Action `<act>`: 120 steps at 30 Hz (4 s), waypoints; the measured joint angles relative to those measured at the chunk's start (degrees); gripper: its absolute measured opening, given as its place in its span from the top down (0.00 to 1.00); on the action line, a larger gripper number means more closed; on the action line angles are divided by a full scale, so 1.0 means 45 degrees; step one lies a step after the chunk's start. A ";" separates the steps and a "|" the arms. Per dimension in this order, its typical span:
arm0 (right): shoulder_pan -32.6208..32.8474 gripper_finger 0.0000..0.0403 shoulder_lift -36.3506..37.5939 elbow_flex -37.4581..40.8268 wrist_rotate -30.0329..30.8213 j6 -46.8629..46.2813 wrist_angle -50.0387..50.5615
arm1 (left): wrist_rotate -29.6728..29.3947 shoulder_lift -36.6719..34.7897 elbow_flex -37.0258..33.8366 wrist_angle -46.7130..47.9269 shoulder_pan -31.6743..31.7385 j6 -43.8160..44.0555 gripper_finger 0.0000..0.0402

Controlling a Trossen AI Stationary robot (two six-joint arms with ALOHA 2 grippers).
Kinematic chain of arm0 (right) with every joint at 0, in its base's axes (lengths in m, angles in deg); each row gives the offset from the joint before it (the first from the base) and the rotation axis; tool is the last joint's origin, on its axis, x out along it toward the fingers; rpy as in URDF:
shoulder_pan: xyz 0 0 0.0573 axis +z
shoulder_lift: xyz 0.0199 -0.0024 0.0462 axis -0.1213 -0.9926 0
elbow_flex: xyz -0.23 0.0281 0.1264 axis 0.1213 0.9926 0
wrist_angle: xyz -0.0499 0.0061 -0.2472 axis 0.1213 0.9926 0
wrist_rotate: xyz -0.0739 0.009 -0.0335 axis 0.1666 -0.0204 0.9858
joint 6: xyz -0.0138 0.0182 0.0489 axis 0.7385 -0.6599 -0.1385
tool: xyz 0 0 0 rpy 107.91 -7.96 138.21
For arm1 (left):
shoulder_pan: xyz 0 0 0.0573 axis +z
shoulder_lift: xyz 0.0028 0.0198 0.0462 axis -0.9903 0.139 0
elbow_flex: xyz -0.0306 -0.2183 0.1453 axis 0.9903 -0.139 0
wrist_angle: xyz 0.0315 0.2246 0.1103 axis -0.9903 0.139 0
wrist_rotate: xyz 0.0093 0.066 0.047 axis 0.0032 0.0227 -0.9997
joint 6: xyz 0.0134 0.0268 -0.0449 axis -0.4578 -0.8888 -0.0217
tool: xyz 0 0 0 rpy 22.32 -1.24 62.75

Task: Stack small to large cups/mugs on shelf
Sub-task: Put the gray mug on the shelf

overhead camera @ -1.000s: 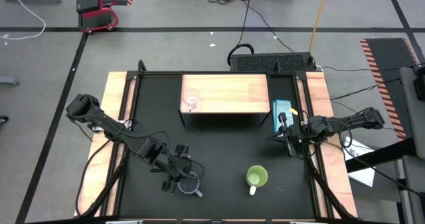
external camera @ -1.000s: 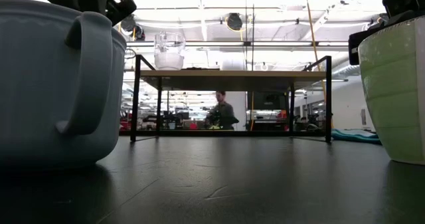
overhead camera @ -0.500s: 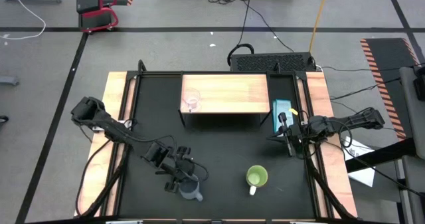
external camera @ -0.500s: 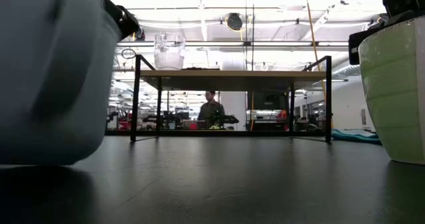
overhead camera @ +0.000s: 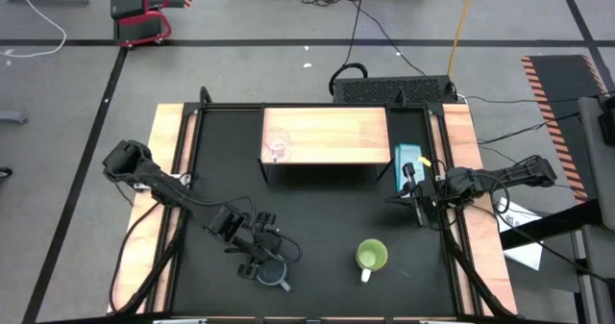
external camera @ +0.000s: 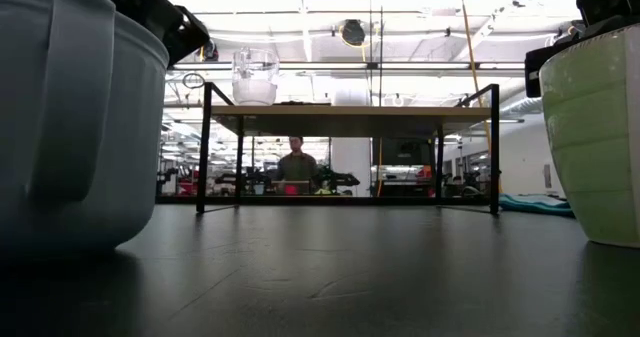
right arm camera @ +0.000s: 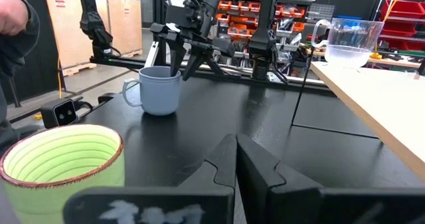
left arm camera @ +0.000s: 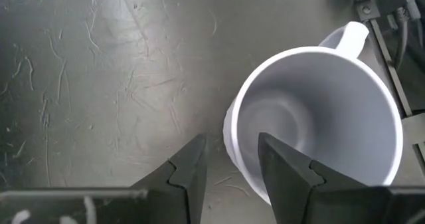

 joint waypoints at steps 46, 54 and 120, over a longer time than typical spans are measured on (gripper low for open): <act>0.0000 1.00 0.0000 -0.0002 0.0000 -0.0015 -0.0010 | -0.0311 0.0039 0.0024 -0.0015 0.0000 -0.2393 0.98; 0.0001 1.00 0.0000 -0.0002 0.0000 -0.0015 -0.0010 | -0.0194 0.0039 0.0019 -0.0034 0.0204 -0.3366 0.99; 0.0001 1.00 -0.0077 -0.0002 -0.0003 -0.0107 0.0005 | 0.0979 -0.4414 -0.1513 -0.1199 0.2271 -0.5631 1.00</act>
